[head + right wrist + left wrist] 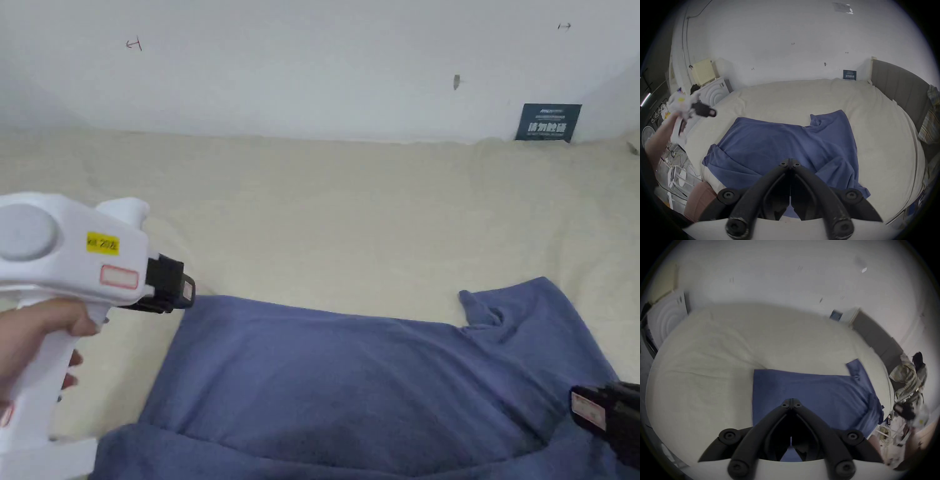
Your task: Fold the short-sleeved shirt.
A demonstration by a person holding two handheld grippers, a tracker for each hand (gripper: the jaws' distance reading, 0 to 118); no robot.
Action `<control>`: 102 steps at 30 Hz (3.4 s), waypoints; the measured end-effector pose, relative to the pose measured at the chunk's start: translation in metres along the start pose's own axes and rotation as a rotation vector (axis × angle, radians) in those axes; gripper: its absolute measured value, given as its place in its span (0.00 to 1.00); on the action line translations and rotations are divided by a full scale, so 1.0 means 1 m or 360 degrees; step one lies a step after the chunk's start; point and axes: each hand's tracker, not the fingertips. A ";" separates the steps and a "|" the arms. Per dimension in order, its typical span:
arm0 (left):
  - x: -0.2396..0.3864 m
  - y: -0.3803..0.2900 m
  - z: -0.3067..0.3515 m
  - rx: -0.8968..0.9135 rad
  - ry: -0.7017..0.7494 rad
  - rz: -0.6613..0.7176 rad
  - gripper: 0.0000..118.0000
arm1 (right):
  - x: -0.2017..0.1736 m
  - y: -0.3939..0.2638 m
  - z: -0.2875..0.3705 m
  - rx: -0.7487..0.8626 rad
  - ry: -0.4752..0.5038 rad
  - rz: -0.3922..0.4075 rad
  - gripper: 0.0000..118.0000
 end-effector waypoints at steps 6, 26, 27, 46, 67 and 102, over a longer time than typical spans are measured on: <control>-0.053 0.059 -0.109 -0.0360 0.0037 0.0062 0.78 | 0.015 -0.003 -0.022 -0.0124 0.0159 -0.0096 0.00; -0.014 0.042 -0.171 -0.0378 0.0203 -0.0560 0.37 | 0.027 -0.024 -0.071 -0.0326 0.0087 -0.0088 0.00; -0.013 0.042 -0.171 -0.0382 0.0208 -0.0525 0.25 | 0.027 -0.022 -0.072 -0.0319 0.0082 -0.0094 0.00; -0.013 0.058 -0.128 -0.0302 0.0178 -0.0499 0.05 | 0.179 0.138 -0.237 -0.0729 -0.0371 -0.0476 0.86; -0.034 0.025 -0.083 -0.0233 0.0116 -0.0380 0.05 | 0.144 0.135 -0.122 -0.0558 -0.0228 -0.0254 0.00; -0.006 -0.234 0.086 0.0473 0.0178 -0.0058 0.98 | 0.099 -0.045 0.045 -0.0178 -0.0520 -0.0310 0.91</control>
